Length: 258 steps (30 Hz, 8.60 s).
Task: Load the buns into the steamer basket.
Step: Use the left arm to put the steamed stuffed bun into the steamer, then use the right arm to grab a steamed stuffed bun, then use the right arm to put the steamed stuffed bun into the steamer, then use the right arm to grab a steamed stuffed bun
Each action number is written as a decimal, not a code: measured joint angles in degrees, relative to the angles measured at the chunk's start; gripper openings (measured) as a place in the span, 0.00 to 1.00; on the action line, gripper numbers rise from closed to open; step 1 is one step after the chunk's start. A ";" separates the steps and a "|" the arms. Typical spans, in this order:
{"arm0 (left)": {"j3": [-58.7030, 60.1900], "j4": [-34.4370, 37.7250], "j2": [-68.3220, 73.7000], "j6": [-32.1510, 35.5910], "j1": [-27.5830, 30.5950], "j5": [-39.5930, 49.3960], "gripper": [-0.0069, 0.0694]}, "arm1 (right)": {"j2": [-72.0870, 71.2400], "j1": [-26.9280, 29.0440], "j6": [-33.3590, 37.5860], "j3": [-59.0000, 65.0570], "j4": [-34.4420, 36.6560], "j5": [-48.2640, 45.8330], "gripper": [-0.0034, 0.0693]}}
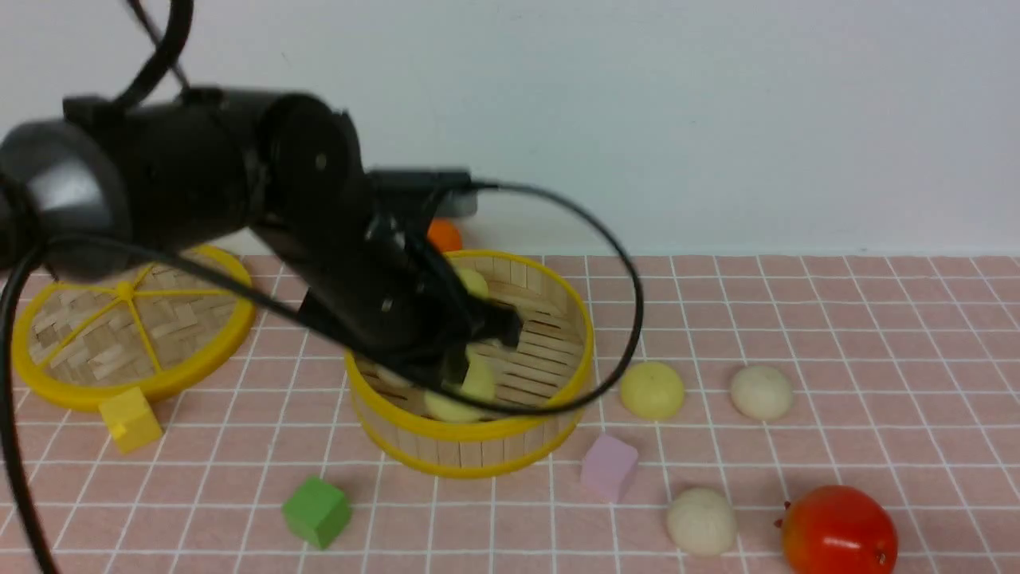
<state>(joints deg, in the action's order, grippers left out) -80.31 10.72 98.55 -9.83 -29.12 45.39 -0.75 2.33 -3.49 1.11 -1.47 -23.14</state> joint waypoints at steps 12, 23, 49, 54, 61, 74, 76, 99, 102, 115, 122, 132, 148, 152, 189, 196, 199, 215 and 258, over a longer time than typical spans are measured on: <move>-1.29 -0.67 12.02 -3.12 -0.06 -8.98 0.16 | 0.00 0.00 0.00 0.00 0.00 0.00 0.38; -9.67 -6.08 4.07 -4.00 -0.22 4.43 0.68 | 0.00 0.00 0.00 0.00 0.00 0.00 0.38; 28.40 -12.25 -71.84 -15.74 -0.22 19.84 0.11 | 0.00 0.00 0.00 0.00 0.00 0.00 0.38; 33.23 -10.72 -68.85 -16.35 -0.22 15.26 0.11 | 0.00 0.00 0.00 0.00 0.00 0.00 0.38; 33.25 -9.68 -67.58 -16.81 -0.22 14.25 0.11 | 0.00 0.00 0.00 0.00 0.00 0.00 0.38; 42.57 -21.64 -71.41 -18.90 4.88 -8.39 0.11 | 0.00 0.00 0.00 0.00 0.00 0.00 0.38; 46.65 -21.62 -74.23 -18.90 9.15 -13.46 0.11 | 0.00 0.00 0.00 0.00 0.00 0.00 0.38; 81.45 -16.97 -99.12 -12.45 28.26 -24.93 0.11 | 0.00 0.00 -0.01 0.00 0.06 0.00 0.38; 81.45 -16.94 -99.12 -12.38 28.26 -24.93 0.11 | 0.00 0.00 -0.01 0.00 0.06 0.00 0.38; 81.45 -16.94 -99.12 -12.29 28.26 -24.93 0.11 | 0.00 0.00 0.31 0.00 -0.50 0.00 0.38; 81.45 -16.90 -99.12 -12.29 28.26 -24.93 0.11 | 0.00 0.00 -0.04 0.49 -5.60 8.10 0.38; 81.45 -16.90 -99.12 -12.29 28.26 -24.93 0.11 | 0.00 0.00 -7.42 0.30 -3.78 39.94 0.38; 81.45 -16.90 -99.12 -12.26 28.26 -24.93 0.12 | 42.53 0.00 -13.44 -48.01 -3.52 -11.15 0.38; 81.45 -16.90 -99.12 -12.26 28.26 -24.93 0.12 | 54.90 0.00 -9.34 -48.64 4.85 -12.17 0.38; 81.45 -17.47 -99.12 -12.26 28.26 -24.91 0.15 | 106.18 -28.95 -5.36 -66.67 8.53 -21.91 0.36; 81.45 -17.53 -99.12 -12.26 28.26 -24.91 0.16 | 106.10 -28.95 -5.36 -67.16 8.29 -22.79 0.09; 81.45 -17.60 -99.12 -12.26 28.26 -24.91 0.17 | 104.46 -28.95 -5.36 -69.47 7.92 -25.28 0.07; 81.45 -17.64 -99.12 -12.26 28.26 -24.87 0.19 | 114.89 -30.33 7.96 -96.72 20.77 -17.26 0.07; 81.45 -17.81 -99.12 -12.26 28.26 -24.80 0.23 | 126.45 -24.68 -3.87 -98.91 6.42 -29.94 0.37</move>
<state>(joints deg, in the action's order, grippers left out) 1.14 -7.10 -0.57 -22.09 -0.86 20.59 125.70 -22.34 -7.36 -97.81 4.96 -53.08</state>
